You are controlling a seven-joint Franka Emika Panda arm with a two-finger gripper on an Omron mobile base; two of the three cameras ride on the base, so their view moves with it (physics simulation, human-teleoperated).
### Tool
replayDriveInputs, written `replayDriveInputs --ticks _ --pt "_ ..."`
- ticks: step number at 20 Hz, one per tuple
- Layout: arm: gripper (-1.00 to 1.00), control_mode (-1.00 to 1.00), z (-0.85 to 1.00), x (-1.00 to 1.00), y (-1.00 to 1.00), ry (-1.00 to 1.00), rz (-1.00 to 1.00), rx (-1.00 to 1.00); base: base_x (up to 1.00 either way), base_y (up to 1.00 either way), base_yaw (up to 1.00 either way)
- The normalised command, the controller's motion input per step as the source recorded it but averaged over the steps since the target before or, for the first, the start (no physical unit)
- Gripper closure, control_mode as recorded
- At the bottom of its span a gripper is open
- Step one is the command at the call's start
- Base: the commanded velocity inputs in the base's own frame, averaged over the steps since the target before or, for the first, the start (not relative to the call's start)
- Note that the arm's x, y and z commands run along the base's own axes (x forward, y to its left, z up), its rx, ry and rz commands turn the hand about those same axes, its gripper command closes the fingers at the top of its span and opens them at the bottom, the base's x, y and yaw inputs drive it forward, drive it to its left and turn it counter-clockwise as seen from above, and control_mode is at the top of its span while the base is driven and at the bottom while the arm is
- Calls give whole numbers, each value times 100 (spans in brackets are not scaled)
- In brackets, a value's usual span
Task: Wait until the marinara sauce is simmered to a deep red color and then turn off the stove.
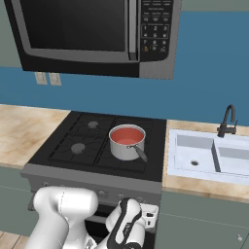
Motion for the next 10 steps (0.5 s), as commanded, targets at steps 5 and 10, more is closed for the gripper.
replayDriveInputs --ticks 5,10 --pt "100 -100 0 0 0 0 0 0 0 0 0" --pt "100 -100 0 0 0 0 0 0 0 0 0"
